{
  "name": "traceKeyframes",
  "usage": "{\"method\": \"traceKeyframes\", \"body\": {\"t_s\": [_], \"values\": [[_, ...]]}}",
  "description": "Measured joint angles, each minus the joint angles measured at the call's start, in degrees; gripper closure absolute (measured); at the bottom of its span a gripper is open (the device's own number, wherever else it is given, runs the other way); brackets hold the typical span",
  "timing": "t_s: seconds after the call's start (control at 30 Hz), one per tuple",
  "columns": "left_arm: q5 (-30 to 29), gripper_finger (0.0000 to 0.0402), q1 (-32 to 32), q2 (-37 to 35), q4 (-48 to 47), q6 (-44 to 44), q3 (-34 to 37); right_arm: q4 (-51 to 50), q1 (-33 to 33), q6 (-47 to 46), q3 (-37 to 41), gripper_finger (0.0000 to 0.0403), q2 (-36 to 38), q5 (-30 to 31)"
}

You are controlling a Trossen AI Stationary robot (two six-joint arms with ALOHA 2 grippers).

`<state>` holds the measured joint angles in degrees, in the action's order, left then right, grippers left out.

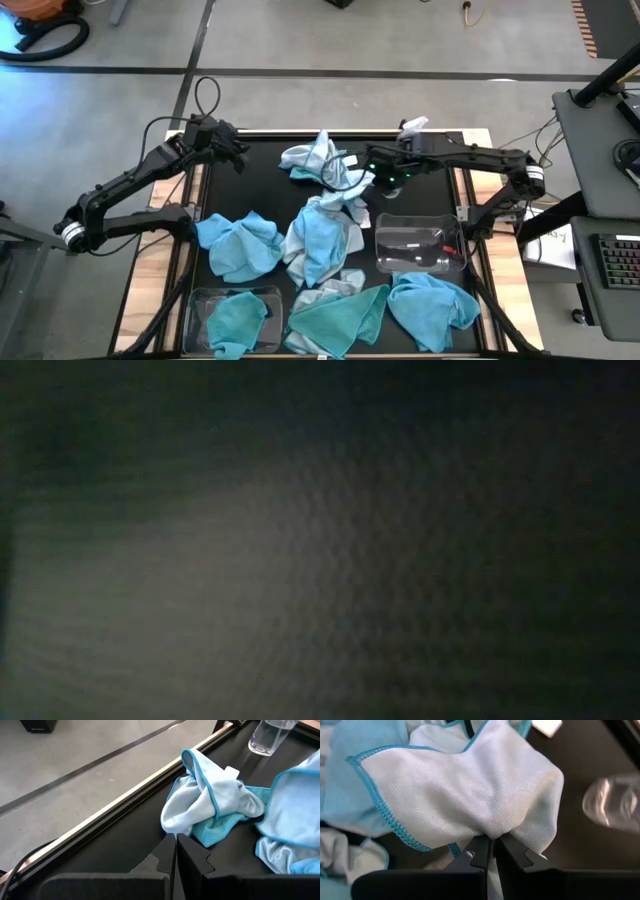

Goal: Sort microfiber towel by color & place in baskets
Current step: Put the white towel into the top transparent bin

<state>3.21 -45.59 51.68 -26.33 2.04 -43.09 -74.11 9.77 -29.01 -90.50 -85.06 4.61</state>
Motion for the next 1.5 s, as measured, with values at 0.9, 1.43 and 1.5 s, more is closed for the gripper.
{"method": "traceKeyframes", "body": {"t_s": [0.9, 1.43, 1.5], "values": [[-0.02, 0.0402, 0.01, 0.00, 1.95, 1.51, 0.00, -5.74, -22.72, -27.48, -0.02, 0.0390, 20.51, 1.72], [-0.05, 0.0402, -0.01, 0.00, 2.66, 4.47, 0.00, -4.40, -33.11, -18.97, -1.58, 0.0390, 25.45, -3.13], [-0.06, 0.0402, 0.00, -0.01, 2.97, 4.95, 0.00, -4.40, -33.76, -18.11, -2.23, 0.0390, 25.46, -3.11]]}}
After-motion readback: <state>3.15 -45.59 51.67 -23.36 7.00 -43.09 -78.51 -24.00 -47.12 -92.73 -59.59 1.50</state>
